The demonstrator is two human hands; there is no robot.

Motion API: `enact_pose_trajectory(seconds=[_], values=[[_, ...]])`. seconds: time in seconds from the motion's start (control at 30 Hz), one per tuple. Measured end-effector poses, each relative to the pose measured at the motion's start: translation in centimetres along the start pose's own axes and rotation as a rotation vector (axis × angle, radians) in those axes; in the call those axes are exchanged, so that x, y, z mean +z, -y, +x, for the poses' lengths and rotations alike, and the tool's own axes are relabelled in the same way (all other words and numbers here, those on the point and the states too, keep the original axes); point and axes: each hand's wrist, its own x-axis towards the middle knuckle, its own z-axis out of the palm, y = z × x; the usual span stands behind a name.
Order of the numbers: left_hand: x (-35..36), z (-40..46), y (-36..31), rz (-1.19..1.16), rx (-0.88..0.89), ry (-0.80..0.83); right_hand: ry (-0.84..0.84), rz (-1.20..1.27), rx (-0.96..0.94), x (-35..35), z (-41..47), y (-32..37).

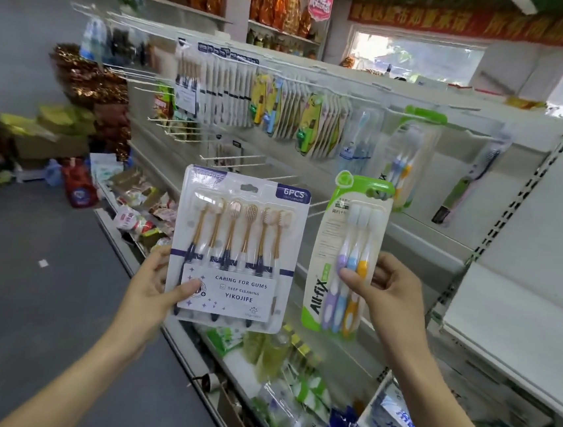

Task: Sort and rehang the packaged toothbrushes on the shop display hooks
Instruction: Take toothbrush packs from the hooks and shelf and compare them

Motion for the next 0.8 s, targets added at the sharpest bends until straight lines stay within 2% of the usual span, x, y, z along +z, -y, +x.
enact_pose_trajectory(seconds=[0.47, 0.8], values=[[1.1, 15.4, 2.1, -0.011, 0.018, 0.147, -0.124, 0.003, -0.008, 5.3, 9.9, -2.0], [-0.6, 24.8, 3.1, -0.022, 0.013, 0.385, -0.435, -0.013, -0.099, 8.5, 12.1, 0.8]])
